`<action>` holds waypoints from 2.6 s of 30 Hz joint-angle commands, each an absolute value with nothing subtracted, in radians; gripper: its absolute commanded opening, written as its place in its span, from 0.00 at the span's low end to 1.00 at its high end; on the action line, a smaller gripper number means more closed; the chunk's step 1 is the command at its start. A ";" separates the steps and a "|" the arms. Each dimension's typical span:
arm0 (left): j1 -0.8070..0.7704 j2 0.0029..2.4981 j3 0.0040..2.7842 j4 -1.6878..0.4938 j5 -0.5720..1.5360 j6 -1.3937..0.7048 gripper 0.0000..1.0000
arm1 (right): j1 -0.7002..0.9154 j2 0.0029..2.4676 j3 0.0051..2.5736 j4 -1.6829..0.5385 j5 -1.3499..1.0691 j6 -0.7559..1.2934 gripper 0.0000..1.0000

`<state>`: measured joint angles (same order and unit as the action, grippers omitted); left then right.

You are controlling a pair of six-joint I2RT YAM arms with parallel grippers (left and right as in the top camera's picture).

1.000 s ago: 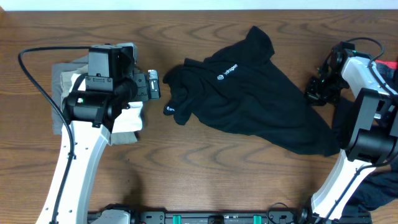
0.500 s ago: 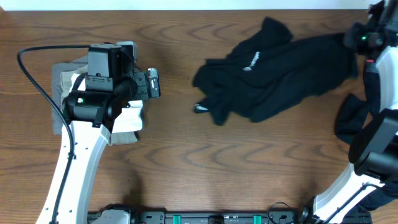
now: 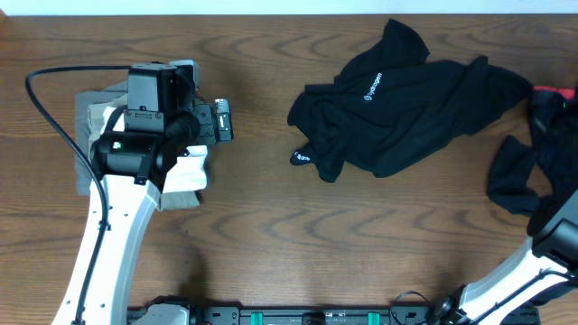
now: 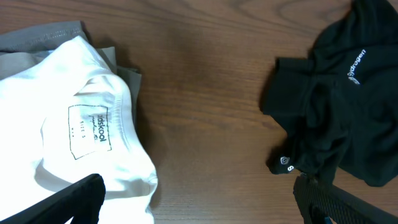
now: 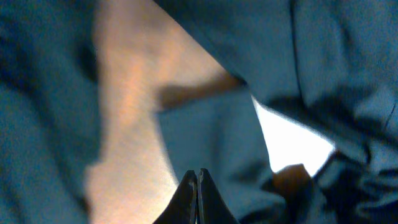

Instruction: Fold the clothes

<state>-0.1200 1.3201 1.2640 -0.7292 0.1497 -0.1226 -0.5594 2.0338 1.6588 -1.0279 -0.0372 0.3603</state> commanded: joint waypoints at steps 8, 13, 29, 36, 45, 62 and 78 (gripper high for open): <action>-0.124 1.353 1.280 -0.728 0.146 -0.106 0.98 | -0.608 2.047 1.416 -0.908 -0.006 0.421 0.01; -0.136 1.353 1.280 -0.743 0.149 -0.106 0.98 | -0.723 2.038 1.460 -0.958 0.261 0.453 0.01; -0.292 1.453 1.280 -0.712 0.149 -0.105 0.98 | -0.808 1.944 1.617 -0.995 -0.499 0.176 0.01; -0.334 1.563 1.280 -0.700 0.149 -0.109 0.98 | -0.616 1.951 1.459 -0.960 -0.360 0.223 0.01; -0.345 1.567 1.280 -0.706 0.149 -0.109 0.98 | -0.621 1.951 1.230 -0.824 0.146 0.458 0.01; -0.352 1.568 1.280 -0.691 0.217 -0.073 0.98 | -1.029 1.911 1.410 -0.893 -0.104 0.413 0.01; -0.522 1.800 1.280 -0.537 0.173 0.037 0.98 | -0.667 1.747 1.431 -0.855 -0.553 0.113 0.45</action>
<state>-0.4980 1.7374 1.2652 -0.5537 0.2474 0.0051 -0.7521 1.7546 1.4216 -0.8452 -0.4980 0.1692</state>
